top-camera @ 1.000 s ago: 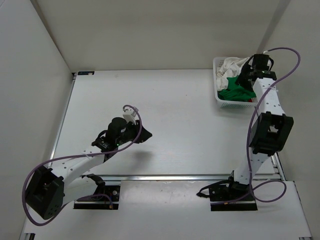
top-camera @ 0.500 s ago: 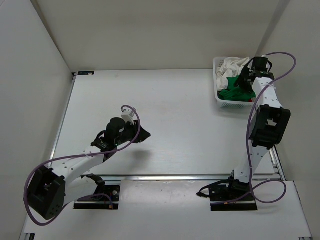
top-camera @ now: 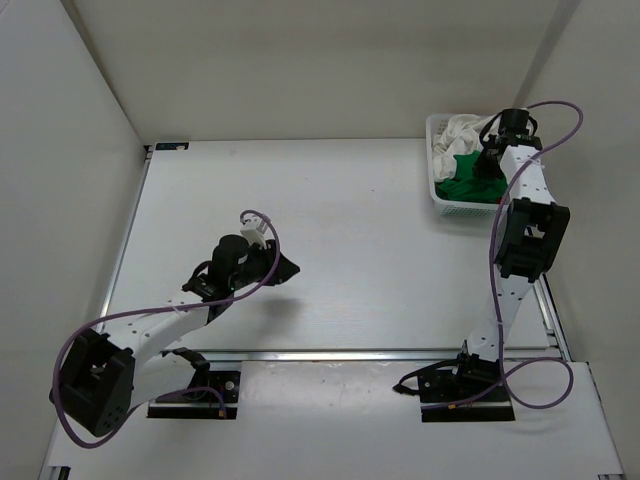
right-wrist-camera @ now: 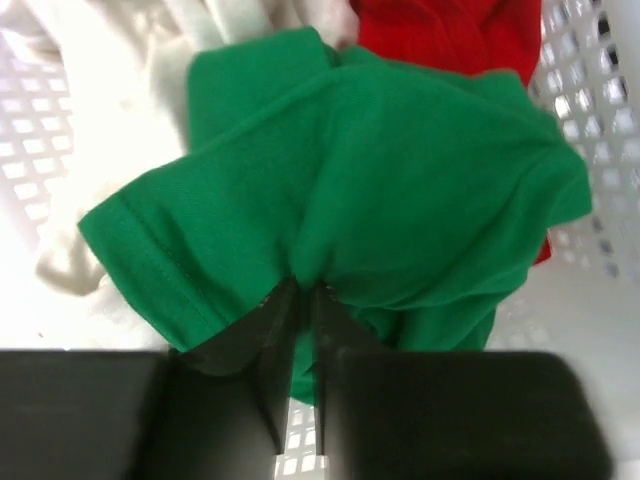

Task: Fold and stack the t-shirts
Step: Grab crumpled tshirt from bin with the right arm, then move the tshirt to the center of the board

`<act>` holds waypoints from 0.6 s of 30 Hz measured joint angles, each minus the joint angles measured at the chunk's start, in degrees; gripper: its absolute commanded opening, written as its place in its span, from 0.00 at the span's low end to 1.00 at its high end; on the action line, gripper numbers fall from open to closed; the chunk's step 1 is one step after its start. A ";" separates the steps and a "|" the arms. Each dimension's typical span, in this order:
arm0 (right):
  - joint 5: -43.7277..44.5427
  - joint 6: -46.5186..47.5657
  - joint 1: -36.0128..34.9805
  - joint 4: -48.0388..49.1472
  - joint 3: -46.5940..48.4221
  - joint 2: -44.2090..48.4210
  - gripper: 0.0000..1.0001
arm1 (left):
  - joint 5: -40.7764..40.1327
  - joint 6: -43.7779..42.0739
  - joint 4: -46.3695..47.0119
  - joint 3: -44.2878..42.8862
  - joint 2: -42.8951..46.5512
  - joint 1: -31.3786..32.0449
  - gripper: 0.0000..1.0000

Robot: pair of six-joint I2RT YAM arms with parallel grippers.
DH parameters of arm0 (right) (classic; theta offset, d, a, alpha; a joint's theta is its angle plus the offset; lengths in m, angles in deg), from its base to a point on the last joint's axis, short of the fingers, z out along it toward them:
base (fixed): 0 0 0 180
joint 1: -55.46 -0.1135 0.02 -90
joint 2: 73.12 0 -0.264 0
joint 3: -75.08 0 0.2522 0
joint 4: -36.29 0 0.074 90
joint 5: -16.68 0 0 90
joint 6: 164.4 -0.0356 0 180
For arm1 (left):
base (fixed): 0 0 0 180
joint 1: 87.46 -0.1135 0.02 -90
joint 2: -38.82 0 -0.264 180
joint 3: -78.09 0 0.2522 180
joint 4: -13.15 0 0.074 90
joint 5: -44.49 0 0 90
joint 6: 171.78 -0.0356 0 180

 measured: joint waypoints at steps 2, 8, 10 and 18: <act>0.20 -0.24 0.02 -0.92 0.17 -0.24 0.00 | 0.07 0.09 -0.02 0.00 -0.02 -0.15 0.31; 1.29 -0.83 -0.55 -1.57 0.17 2.05 0.00 | 0.13 0.28 0.09 0.00 -0.42 -0.13 0.31; 1.88 -0.76 -0.96 -2.14 0.17 5.09 0.00 | 0.15 0.55 0.09 0.00 -0.50 -0.11 0.31; 3.43 1.46 -10.03 -0.28 4.74 27.71 0.01 | 0.57 1.07 -0.61 -0.44 0.09 -1.03 0.31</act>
